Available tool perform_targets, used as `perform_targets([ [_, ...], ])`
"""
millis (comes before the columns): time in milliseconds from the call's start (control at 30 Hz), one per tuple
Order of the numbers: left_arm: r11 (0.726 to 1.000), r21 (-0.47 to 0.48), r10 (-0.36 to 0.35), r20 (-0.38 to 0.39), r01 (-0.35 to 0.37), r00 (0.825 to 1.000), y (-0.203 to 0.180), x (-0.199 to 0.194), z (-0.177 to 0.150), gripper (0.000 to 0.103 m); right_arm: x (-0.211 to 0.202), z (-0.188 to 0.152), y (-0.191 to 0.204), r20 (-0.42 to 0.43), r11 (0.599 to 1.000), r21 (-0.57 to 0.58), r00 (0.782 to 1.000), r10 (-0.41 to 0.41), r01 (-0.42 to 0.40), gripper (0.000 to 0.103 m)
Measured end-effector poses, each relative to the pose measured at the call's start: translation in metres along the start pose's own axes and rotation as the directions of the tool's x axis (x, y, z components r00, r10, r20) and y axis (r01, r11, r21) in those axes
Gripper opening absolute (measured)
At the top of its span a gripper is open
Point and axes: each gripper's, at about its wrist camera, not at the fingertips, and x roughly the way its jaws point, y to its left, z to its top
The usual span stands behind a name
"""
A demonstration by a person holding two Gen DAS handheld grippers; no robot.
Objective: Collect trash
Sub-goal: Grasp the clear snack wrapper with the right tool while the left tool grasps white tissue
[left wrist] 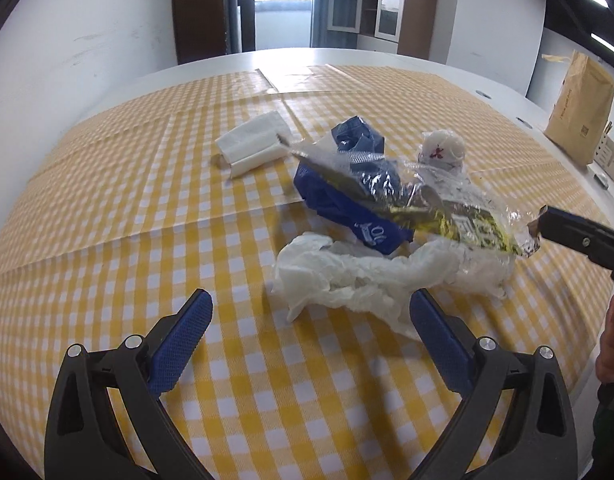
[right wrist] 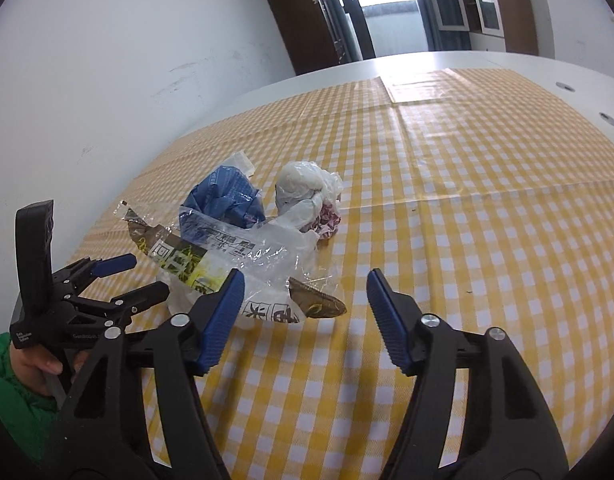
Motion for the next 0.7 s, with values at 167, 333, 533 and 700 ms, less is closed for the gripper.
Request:
perform_targets([
  [167, 1.0, 0.022, 0.005, -0.025, -0.005, 1.0, -0.004, 0.012, 0.01, 0.096, 0.012, -0.001, 0.005, -0.041, 1.0, -0.023, 0.999, 0.004, -0.005, 0.026],
  [333, 0.999, 0.043, -0.03, -0.038, 0.032, 0.999, -0.012, 0.016, 0.013, 0.058, 0.012, -0.005, 0.01, -0.035, 0.999, -0.036, 0.999, 0.009, -0.011, 0.013],
  [533, 0.997, -0.019, -0.073, -0.015, 0.072, 0.997, -0.004, 0.004, -0.001, 0.015, -0.013, -0.015, 0.01, 0.022, 1.0, 0.009, 1.0, 0.009, -0.009, 0.009],
  [700, 0.986, -0.108, -0.118, 0.067, 0.124, 0.991, 0.006, -0.032, -0.03, 0.014, -0.037, -0.025, 0.007, 0.066, 0.998, 0.056, 0.998, -0.002, -0.002, 0.007],
])
